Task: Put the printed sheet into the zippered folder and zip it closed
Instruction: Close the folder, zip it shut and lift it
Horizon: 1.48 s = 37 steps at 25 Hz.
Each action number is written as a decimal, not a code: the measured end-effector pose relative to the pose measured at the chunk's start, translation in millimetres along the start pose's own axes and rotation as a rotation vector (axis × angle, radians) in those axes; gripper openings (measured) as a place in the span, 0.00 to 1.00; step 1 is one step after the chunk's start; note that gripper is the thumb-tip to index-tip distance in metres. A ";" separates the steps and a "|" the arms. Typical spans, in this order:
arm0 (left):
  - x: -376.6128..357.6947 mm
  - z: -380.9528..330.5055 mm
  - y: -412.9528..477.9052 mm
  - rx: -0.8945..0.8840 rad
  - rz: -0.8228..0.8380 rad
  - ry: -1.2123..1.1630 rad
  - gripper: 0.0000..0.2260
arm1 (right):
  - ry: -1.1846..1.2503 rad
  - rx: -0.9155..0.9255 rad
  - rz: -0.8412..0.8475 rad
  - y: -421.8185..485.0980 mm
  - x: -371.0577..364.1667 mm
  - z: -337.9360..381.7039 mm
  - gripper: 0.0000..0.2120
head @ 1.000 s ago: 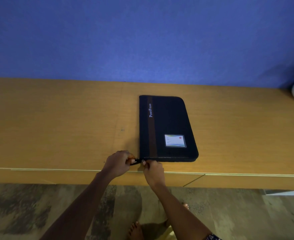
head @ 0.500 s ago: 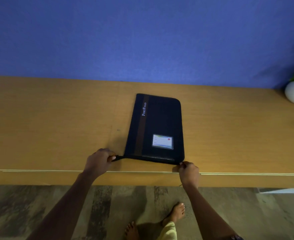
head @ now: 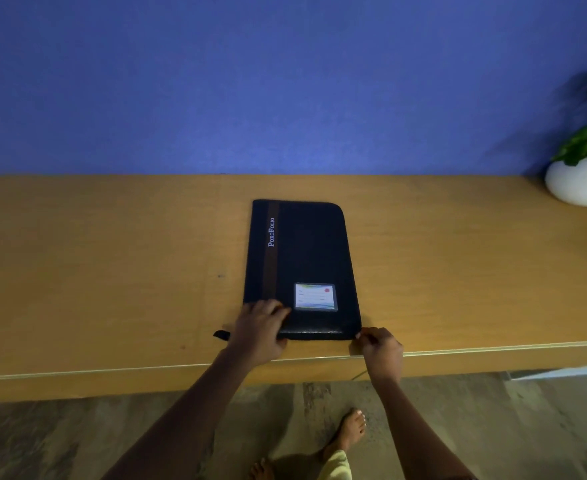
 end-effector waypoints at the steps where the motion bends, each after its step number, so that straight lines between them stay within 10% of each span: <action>1: 1.8 -23.2 12.1 -0.076 -0.002 -0.008 0.32 | 0.016 0.001 -0.003 0.8 0.6 -1.3 0.07; 14: 30.2 -122.1 153.3 -0.645 0.234 0.395 0.22 | 0.001 0.182 0.189 13.2 11.5 -1.1 0.07; 37: 25.5 -104.1 181.0 -0.639 0.101 -0.002 0.19 | -0.223 0.433 0.399 276.6 -60.3 101.3 0.10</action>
Point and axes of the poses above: each hand's wrist, its own y-axis towards the middle knuckle, its own x-axis out of the back of the hand, z = x × y, the point moved 4 cm from there along y, towards the middle knuckle, and after that the axes turned 12 degrees about y, right-handed, at the moved point
